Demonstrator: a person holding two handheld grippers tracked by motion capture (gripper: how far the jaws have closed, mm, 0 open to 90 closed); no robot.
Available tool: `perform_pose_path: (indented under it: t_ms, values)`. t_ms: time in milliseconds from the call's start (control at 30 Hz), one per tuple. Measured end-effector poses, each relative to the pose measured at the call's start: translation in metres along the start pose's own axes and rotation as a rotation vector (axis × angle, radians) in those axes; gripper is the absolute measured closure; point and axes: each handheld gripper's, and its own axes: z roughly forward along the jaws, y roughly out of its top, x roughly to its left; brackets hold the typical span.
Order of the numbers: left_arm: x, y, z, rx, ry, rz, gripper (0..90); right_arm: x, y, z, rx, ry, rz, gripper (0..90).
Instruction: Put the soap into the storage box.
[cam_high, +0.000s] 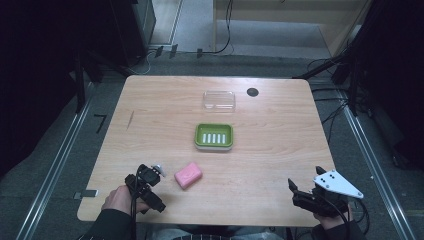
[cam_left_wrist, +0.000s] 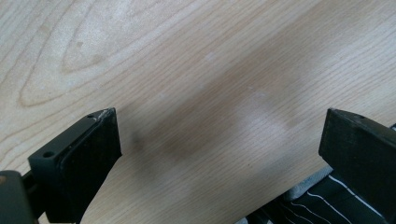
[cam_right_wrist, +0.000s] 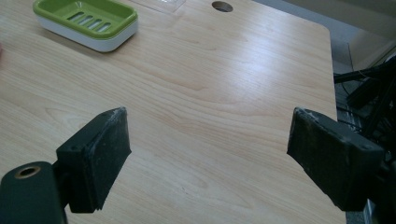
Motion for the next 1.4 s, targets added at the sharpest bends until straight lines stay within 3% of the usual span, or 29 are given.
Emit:
perform_pose_path:
  t_ms: [500,767,1400]
  values:
    - [-0.001,-0.001,-0.001,-0.005,-0.009,0.009,0.0,0.0,0.001,0.001,-0.003,0.004,0.003,13.5]
    - [-0.005,-0.001,-0.006,-0.043,-0.007,0.016,0.0,0.002,0.002,0.002,-0.002,0.007,-0.009,13.5]
    - [-0.018,0.022,-0.014,-0.108,-0.015,0.039,0.0,0.002,0.001,0.002,0.002,0.002,-0.005,13.5]
